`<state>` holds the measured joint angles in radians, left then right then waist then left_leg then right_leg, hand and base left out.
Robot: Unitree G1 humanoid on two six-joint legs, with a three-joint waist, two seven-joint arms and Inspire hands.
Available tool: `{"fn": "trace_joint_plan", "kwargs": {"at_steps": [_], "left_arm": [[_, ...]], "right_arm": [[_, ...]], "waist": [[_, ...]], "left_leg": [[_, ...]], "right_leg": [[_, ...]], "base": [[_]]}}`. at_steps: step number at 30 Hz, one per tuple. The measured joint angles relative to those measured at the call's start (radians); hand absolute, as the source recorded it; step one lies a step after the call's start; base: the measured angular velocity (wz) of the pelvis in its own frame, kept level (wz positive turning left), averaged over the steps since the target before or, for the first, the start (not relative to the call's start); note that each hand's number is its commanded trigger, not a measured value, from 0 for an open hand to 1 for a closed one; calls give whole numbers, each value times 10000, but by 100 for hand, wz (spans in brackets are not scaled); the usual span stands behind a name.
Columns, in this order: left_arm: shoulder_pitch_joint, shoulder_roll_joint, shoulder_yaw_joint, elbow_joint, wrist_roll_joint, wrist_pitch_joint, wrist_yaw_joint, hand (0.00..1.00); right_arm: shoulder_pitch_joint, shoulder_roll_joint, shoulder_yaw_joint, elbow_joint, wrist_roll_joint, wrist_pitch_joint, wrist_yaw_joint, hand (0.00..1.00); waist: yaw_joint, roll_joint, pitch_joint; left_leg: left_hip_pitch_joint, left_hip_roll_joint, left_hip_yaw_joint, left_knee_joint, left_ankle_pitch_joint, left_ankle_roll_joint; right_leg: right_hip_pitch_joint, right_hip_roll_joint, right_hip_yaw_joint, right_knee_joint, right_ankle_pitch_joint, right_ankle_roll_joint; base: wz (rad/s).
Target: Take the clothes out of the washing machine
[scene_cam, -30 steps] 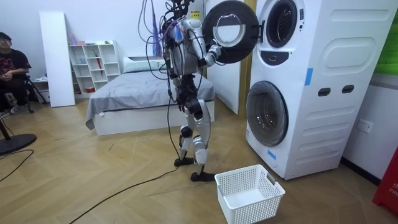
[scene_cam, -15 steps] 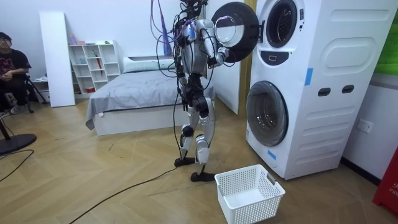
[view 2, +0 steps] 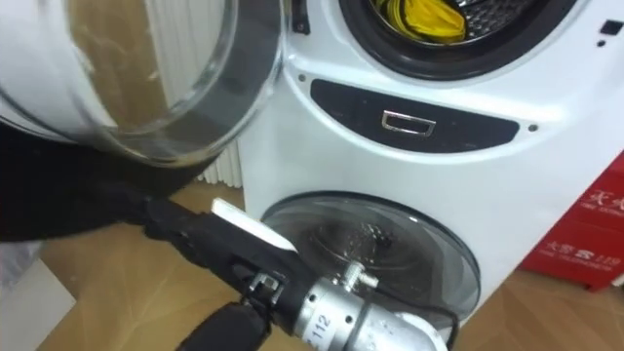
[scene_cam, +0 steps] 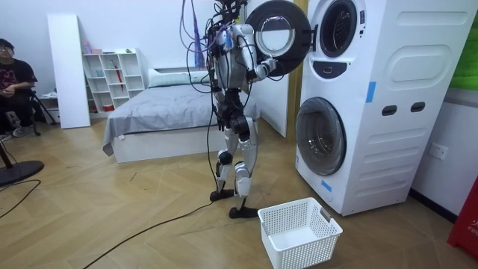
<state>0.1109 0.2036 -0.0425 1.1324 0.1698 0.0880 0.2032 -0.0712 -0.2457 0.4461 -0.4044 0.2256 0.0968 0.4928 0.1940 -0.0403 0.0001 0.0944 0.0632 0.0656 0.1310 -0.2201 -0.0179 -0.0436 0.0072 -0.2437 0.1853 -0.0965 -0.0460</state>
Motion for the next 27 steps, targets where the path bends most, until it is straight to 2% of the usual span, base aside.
{"fn": "trace_joint_plan", "kwargs": {"at_steps": [2,6,13,17,20,27], "left_arm": [[0,1,2,0,1,-1,59,0],[0,-1,1,1,-3,-4,114,0],[50,0,-2,185,-15,-30,135,0],[124,-1,-1,238,-15,-28,132,0],[181,-1,-1,262,-11,-10,125,0],[183,-48,214,258,0,-2,112,0]], "right_arm": [[9,0,0,-1,-1,16,127,0],[40,4,0,-3,-8,17,138,0],[184,33,-201,-16,-149,32,136,0],[880,37,-723,-17,-261,32,59,0],[1258,29,-796,-17,-354,54,-36,0],[1336,-25,-915,-7,-970,102,-32,0]], "waist": [[3,-32,-49],[-10,-61,-66],[-297,-64,-51],[-384,-74,-31],[-513,-85,6],[-559,-97,15]], "left_leg": [[39,-4,52,19,1,-1],[69,-26,83,38,2,2],[109,-30,165,21,1,4],[198,-35,204,-31,-3,12],[201,-36,287,-31,-8,19],[215,-22,427,-34,-47,53]], "right_leg": [[14,5,65,15,2,-4],[33,-8,102,24,6,-2],[4,16,213,13,-1,15],[52,20,253,5,-24,51],[46,15,274,4,-29,59],[7,74,487,-2,-26,62]], "base": [[-7],[-1],[-3],[-2],[-3],[-6]]}}
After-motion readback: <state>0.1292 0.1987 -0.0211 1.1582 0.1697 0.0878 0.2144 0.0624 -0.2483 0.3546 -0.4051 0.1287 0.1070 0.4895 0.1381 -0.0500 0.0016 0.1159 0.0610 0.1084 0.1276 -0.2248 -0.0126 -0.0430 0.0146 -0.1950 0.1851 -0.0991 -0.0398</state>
